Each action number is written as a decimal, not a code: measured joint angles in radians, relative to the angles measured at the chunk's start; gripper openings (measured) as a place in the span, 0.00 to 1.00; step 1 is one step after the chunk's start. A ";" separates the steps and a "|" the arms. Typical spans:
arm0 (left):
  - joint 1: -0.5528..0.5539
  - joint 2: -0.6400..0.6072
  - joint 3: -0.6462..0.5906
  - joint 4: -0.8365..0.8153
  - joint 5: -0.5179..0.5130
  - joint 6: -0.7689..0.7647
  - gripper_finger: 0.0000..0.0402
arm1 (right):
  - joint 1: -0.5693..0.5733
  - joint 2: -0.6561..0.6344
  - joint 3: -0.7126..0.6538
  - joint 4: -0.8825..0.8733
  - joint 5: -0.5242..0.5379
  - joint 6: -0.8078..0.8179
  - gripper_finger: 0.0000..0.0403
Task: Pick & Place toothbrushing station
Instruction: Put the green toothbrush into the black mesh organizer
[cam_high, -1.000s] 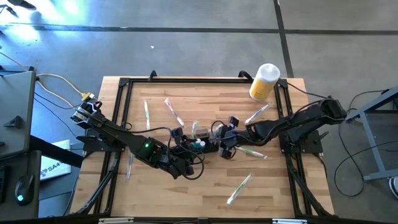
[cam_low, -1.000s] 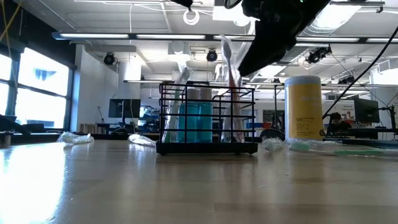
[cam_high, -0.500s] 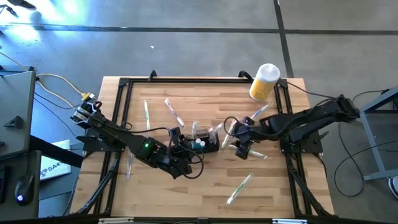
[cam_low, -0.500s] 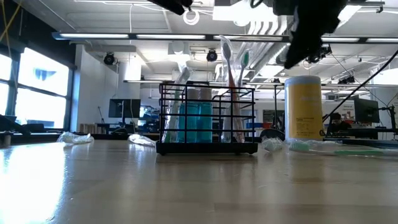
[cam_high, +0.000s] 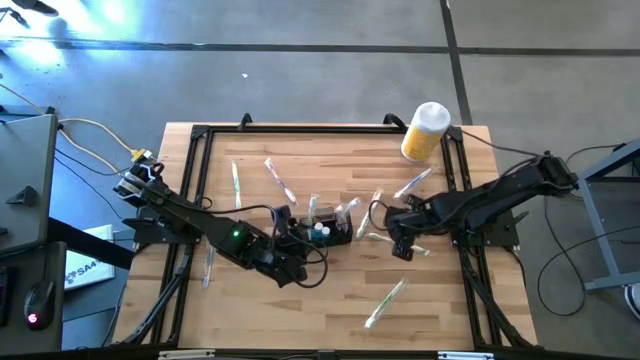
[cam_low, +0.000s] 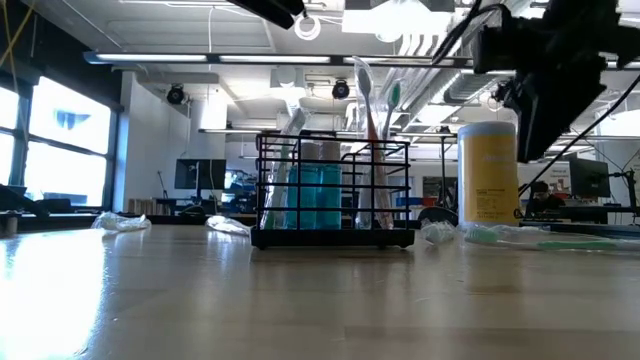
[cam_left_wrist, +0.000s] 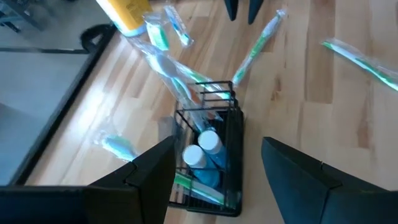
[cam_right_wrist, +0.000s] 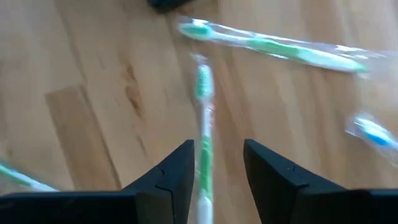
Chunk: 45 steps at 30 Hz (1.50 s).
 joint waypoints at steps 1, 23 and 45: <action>0.000 0.000 0.000 -0.001 0.010 -0.003 0.57 | 0.002 0.003 -0.024 0.042 -0.004 -0.009 0.32; 0.000 0.000 0.000 -0.026 0.030 0.006 0.57 | 0.002 0.191 -0.213 0.452 0.001 -0.125 0.48; 0.084 0.069 -0.001 0.011 0.105 0.058 0.57 | -0.025 0.287 -0.211 0.513 0.009 -0.144 0.03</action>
